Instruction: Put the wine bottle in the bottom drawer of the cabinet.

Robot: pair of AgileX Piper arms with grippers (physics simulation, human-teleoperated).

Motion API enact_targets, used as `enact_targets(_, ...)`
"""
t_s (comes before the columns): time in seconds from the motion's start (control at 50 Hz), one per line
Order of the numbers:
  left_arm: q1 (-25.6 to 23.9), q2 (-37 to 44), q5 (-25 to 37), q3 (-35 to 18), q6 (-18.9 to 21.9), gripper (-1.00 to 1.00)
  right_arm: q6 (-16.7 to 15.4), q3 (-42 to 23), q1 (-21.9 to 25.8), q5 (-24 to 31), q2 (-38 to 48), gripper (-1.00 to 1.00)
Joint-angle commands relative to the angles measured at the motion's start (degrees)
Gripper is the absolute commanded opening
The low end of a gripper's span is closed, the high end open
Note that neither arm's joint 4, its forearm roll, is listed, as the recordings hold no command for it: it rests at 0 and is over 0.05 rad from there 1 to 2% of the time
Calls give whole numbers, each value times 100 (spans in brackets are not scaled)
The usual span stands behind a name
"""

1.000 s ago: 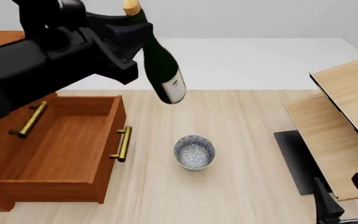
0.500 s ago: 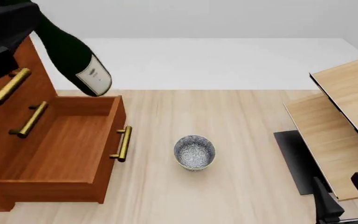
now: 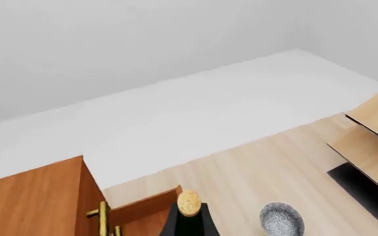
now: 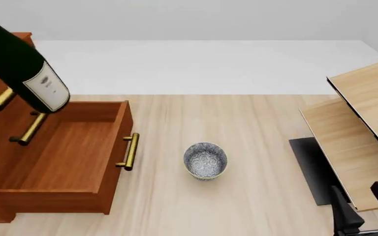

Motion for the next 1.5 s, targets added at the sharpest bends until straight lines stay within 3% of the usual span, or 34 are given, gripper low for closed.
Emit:
enact_targets(0.02, 277, 447, 1137, -1004, 364, -100, 37, 0, 2, -54, 53, 100)
enact_targets(0.14, 278, 767, 1664, -1398, 426, -100, 48, 0, 1, -27, 26, 100)
enact_targets(0.18, 247, 961, 1915, -1662, 211, -100, 39, 0, 3, -18, 17, 100)
enact_targets(0.22, 186, 1114, 2086, -1906, 334, -100, 37, 0, 1, -10, 9, 100)
enact_targets(0.26, 200, 1283, 2265, -2130, 100, -100, 34, 0, 3, -5, 5, 100)
enact_targets(0.28, 273, 1324, 2301, -2167, 256, -100, 31, 0, 4, -8, 10, 100)
enact_targets(0.32, 150, 1515, 2462, -2410, -37, -100, 25, 0, 5, -14, 14, 100)
enact_targets(0.4, 105, 1784, 2614, -2643, 65, -100, 33, 0, 1, -12, 17, 100)
enact_targets(0.42, 192, 1863, 2623, -2747, -285, -100, 30, 0, 3, -15, 19, 100)
enact_targets(0.48, 195, 1954, 2622, -2746, -90, -100, 21, 0, 11, -9, 13, 100)
enact_targets(0.6, 260, 2029, 2623, -2629, -128, -100, 12, 0, -3, -9, 20, 100)
enact_targets(0.64, 257, 2064, 2619, -2526, -338, -100, 2, 0, 5, -40, 51, 100)
enact_targets(0.74, 284, 2066, 2536, -2449, -276, -100, -7, 0, 3, -14, 28, 100)
enact_targets(1.1, 246, 1975, 1914, -1491, -579, -100, -33, 1, -19, 40, -14, 100)
enact_targets(1.5, 586, 1824, 1253, -434, -605, -100, -55, 1, -11, 44, 10, 100)
